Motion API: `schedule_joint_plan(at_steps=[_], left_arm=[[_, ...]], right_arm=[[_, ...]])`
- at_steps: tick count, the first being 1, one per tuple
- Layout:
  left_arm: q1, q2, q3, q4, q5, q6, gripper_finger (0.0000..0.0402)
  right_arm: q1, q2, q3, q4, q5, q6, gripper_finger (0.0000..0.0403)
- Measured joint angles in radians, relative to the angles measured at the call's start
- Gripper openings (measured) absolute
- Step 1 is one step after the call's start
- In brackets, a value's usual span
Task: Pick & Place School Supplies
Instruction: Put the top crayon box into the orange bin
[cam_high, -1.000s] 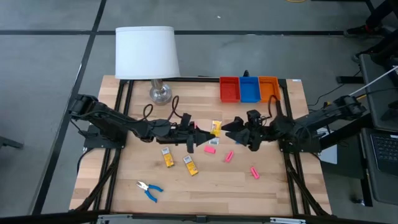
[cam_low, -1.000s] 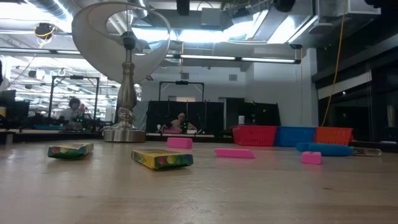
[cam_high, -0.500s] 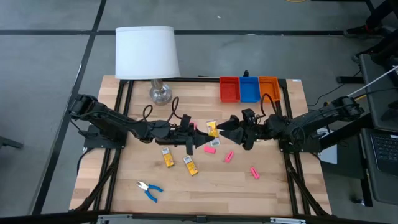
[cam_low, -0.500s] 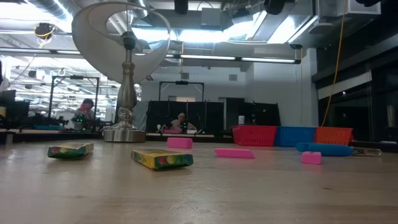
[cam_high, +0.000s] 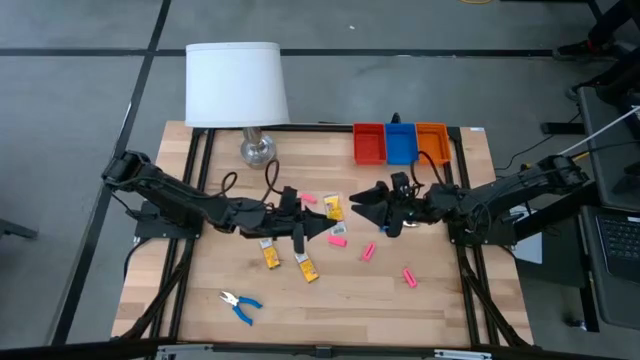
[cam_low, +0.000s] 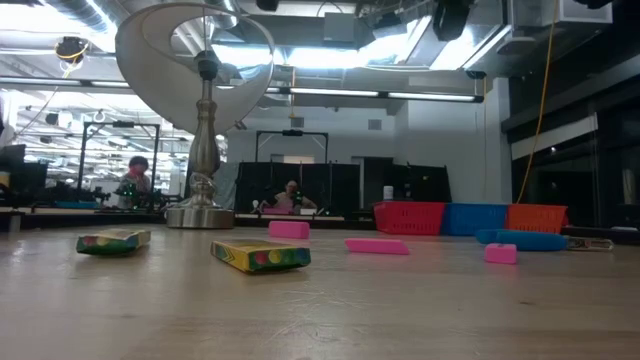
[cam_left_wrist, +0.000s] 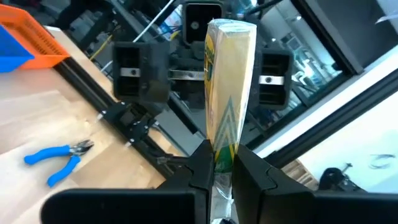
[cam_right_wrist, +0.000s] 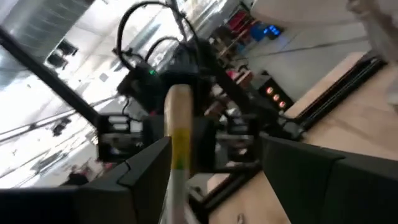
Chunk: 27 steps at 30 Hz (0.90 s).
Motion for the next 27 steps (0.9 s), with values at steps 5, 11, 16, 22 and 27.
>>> schedule_joint_plan(at_steps=[5, 11, 16, 22, 27], left_arm=[[0.009, 0.011, 0.000, -0.020, -0.001, -0.020, 0.0027], [0.020, 0.011, 0.000, -0.018, 0.008, -0.021, 0.0027], [0.035, 0.014, 0.000, -0.017, 0.027, -0.022, 0.0027], [0.054, 0.015, 0.000, -0.019, 0.056, -0.024, 0.0027], [0.075, 0.015, 0.000, -0.018, 0.091, -0.024, 0.0027]], right_arm=[[-0.017, 0.001, 0.000, 0.013, -0.050, 0.001, 0.0242], [-0.035, 0.001, 0.000, 0.022, -0.075, 0.005, 0.0242], [-0.049, 0.001, 0.000, 0.022, -0.080, 0.005, 0.0242], [-0.061, 0.030, 0.012, 0.038, -0.097, 0.010, 0.0242], [-0.083, 0.096, 0.079, 0.037, -0.147, -0.002, 0.0242]])
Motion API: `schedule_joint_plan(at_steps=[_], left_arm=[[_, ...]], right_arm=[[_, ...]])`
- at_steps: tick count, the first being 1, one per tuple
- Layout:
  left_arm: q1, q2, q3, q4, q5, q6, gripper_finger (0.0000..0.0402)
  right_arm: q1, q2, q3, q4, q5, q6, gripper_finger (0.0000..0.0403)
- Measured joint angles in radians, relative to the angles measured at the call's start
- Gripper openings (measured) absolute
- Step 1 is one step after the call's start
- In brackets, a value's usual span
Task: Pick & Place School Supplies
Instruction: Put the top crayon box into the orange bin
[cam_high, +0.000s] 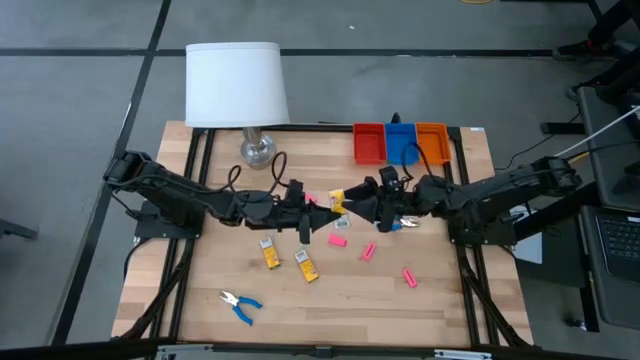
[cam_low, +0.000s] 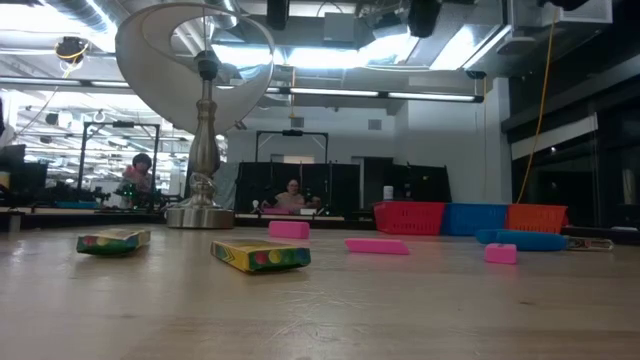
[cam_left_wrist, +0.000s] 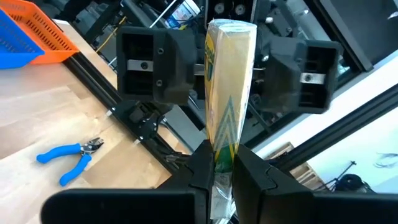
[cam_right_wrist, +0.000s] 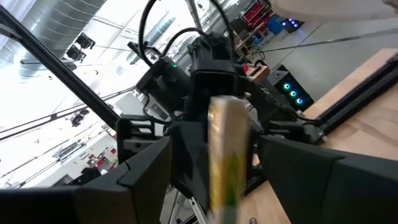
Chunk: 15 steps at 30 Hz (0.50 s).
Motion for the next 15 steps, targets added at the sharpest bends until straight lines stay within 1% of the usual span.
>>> schedule_joint_plan(at_steps=[4, 10, 12, 15], left_arm=[[0.004, 0.000, 0.000, 0.000, 0.007, 0.008, 0.0027], [-0.001, 0.000, 0.000, 0.000, 0.004, 0.015, 0.0027], [-0.001, 0.000, 0.000, -0.001, 0.000, 0.016, 0.0027], [-0.001, 0.000, 0.000, -0.003, 0.005, 0.018, 0.0027]], right_arm=[[-0.023, 0.055, 0.042, -0.020, -0.058, 0.000, 0.0242], [-0.031, 0.073, 0.054, -0.018, -0.064, -0.003, 0.0240], [-0.036, 0.070, 0.054, -0.018, -0.064, -0.004, 0.0233], [-0.041, 0.069, 0.054, -0.016, -0.064, -0.005, 0.0211]])
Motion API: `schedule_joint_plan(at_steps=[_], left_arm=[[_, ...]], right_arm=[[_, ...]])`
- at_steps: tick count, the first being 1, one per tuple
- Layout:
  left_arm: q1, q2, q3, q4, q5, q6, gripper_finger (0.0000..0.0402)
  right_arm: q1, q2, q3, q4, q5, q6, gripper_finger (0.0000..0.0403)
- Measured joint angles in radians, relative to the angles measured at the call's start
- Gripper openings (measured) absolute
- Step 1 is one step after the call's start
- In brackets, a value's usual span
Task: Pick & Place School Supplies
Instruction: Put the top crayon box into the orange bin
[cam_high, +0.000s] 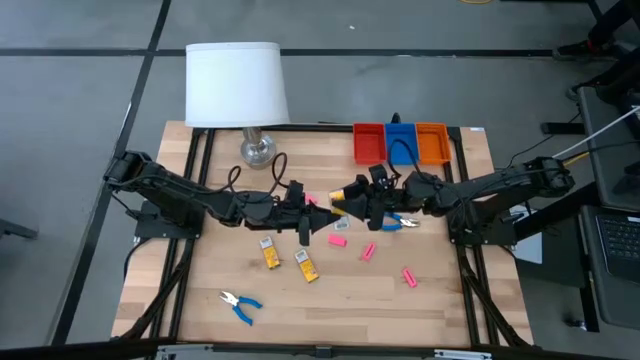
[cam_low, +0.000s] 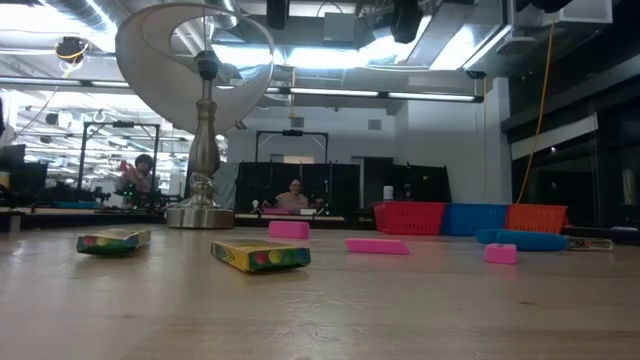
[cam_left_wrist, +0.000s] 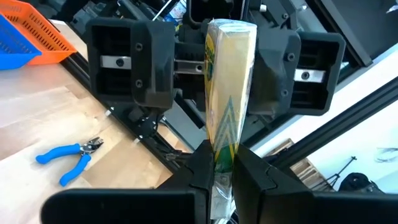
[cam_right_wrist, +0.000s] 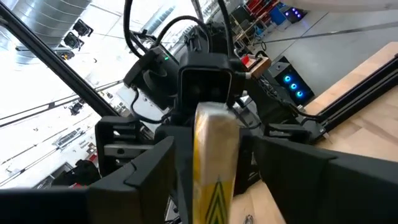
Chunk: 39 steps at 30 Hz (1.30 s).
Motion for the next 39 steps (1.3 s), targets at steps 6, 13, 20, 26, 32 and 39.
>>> schedule_joint_plan(at_steps=[6, 13, 20, 26, 32, 39], left_arm=[[0.007, 0.000, 0.000, -0.005, 0.012, 0.009, 0.0027], [0.017, 0.000, 0.000, -0.010, 0.032, 0.028, 0.0038], [0.019, -0.013, 0.000, -0.017, 0.124, 0.084, 0.0071], [-0.030, -0.105, 0.000, -0.210, 0.155, 0.104, 0.0096], [-0.161, -0.225, 0.000, -0.680, -0.073, -0.008, 0.0107], [-0.411, -0.274, 0.000, -1.050, -0.415, -0.379, 0.0098]], right_arm=[[-0.002, 0.000, 0.000, -0.001, -0.007, -0.004, 0.0136], [-0.002, -0.001, 0.000, -0.006, -0.019, -0.023, 0.0035], [-0.003, -0.006, 0.000, -0.004, -0.026, -0.042, 0.0036], [-0.037, -0.051, 0.001, -0.041, -0.011, -0.060, 0.0036], [-0.100, -0.179, 0.000, -0.497, 0.080, -0.022, 0.0036], [-0.190, -0.431, -0.001, -1.297, 0.271, 0.263, 0.0036]])
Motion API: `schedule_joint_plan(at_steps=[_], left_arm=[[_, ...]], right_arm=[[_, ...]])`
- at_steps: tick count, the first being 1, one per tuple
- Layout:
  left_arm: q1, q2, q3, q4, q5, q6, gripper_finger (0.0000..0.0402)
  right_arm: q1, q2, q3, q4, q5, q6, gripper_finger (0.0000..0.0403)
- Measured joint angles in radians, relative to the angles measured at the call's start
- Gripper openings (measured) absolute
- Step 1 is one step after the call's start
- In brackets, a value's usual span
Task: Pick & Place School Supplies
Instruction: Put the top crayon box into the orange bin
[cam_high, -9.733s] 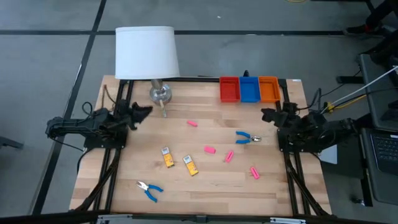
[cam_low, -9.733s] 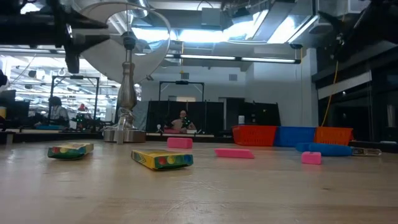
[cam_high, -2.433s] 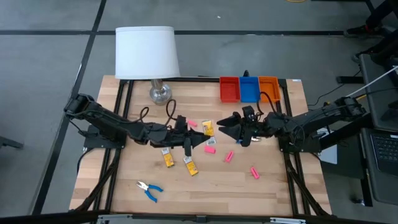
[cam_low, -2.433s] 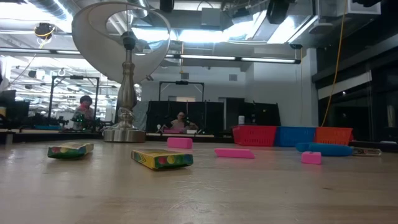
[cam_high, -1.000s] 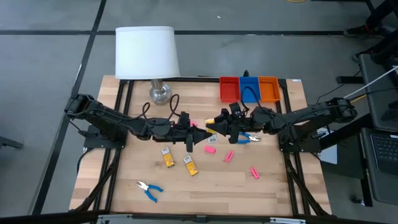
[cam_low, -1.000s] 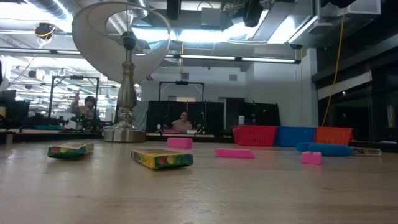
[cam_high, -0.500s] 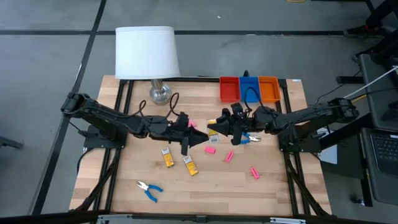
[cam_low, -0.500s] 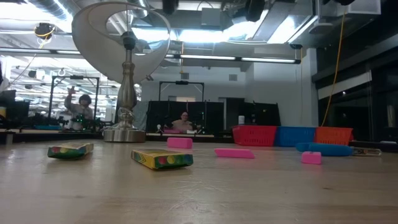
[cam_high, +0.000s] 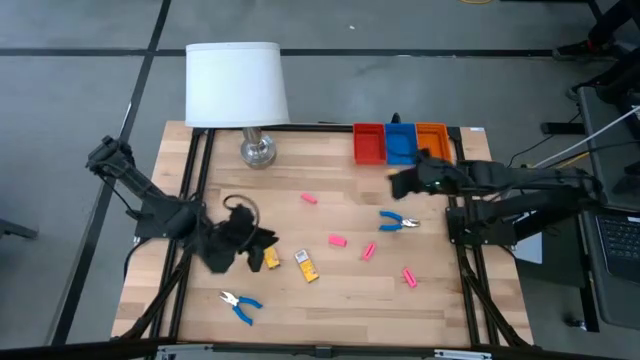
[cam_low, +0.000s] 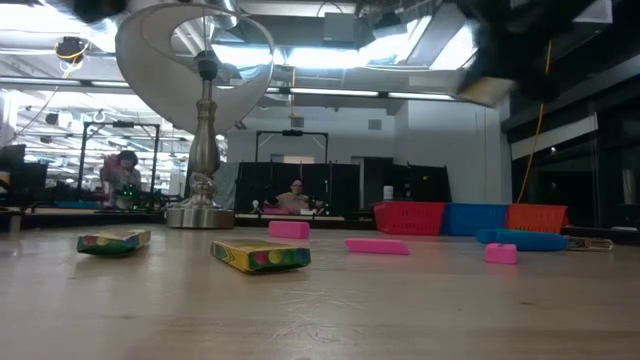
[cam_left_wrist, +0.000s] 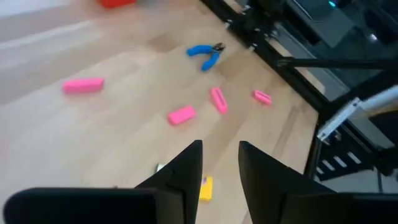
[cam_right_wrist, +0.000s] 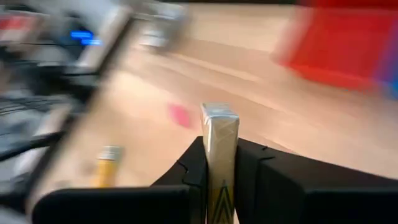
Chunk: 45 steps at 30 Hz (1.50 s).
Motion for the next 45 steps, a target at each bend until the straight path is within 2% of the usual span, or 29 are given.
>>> schedule_joint_plan(at_steps=[4, 10, 21, 23, 29, 35, 45], left_arm=[[-0.051, 0.015, 0.000, -0.089, -0.073, -0.116, 0.0097], [-0.045, 0.036, 0.000, -0.116, -0.126, -0.137, 0.0097], [-0.044, 0.035, 0.000, -0.104, -0.179, -0.145, 0.0097], [-0.044, 0.035, 0.000, -0.102, -0.187, -0.145, 0.0097], [-0.039, 0.035, 0.000, -0.085, -0.189, -0.143, 0.0097], [-0.039, 0.035, 0.000, -0.069, -0.208, -0.137, 0.0097], [-0.070, 0.035, 0.000, -0.010, -0.247, -0.078, 0.0082]], right_arm=[[-0.124, -0.060, 0.000, -0.185, 0.056, 0.027, 0.0036], [-0.409, -0.012, 0.000, -0.310, 0.050, -0.111, 0.0036], [-0.811, 0.197, 0.000, -0.221, 0.041, -0.512, 0.0036], [-0.829, 0.230, 0.000, -0.219, 0.070, -0.510, 0.0036], [-0.785, 0.275, 0.000, -0.208, 0.176, -0.427, 0.0036], [-0.792, 0.327, 0.000, -0.151, 0.254, -0.260, 0.0036], [-0.802, 0.413, 0.000, -0.093, 0.415, -0.109, 0.0036]])
